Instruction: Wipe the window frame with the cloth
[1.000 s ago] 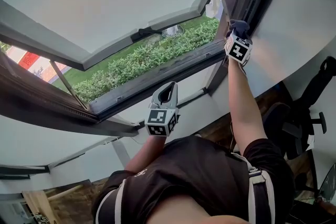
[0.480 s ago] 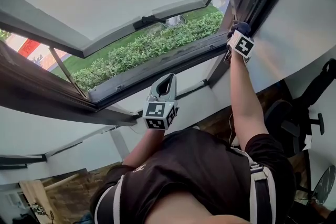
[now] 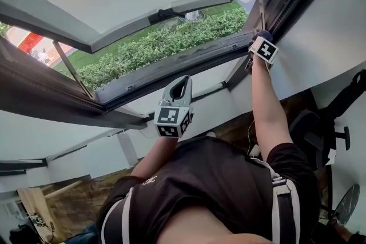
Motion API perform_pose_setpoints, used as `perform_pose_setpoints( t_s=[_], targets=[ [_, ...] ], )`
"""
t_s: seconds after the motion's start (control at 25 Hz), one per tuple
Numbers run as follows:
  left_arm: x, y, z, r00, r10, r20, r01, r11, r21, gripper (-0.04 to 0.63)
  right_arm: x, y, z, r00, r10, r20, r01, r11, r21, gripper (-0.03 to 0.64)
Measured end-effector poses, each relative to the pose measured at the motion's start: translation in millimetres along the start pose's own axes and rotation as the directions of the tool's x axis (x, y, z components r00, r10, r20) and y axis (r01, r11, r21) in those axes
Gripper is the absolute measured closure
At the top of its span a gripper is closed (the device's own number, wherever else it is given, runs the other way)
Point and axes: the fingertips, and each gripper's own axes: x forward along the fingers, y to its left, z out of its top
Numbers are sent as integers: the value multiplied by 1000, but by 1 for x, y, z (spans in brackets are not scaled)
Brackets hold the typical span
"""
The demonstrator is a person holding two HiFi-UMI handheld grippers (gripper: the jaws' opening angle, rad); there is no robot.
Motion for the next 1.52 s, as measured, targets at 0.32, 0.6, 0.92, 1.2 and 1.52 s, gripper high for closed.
perform_pose_setpoints(
  t_s=[0.32, 0.6, 0.92, 1.2, 1.52],
  targets=[
    [2, 6, -7, 1000, 15, -22, -15, 1000, -1, 586, 8, -28, -58, 973, -117, -201, 122, 993, 10, 518],
    [7, 12, -6, 999, 19, -32, -19, 1000, -10, 586, 16, -23, -58, 980, -104, -171, 110, 994, 22, 520],
    [5, 2, -11, 999, 1, -38, -1, 1000, -11, 586, 19, -25, -69, 952, -42, -304, 40, 999, -12, 522],
    [2, -13, -18, 998, -23, -51, 22, 1000, -12, 586, 17, -17, -72, 953, 42, -301, -34, 999, 29, 522],
    [-9, -13, -18, 998, -20, -58, 20, 1000, 2, 586, 9, 5, -77, 953, 111, -283, -115, 993, 2, 522]
  ],
)
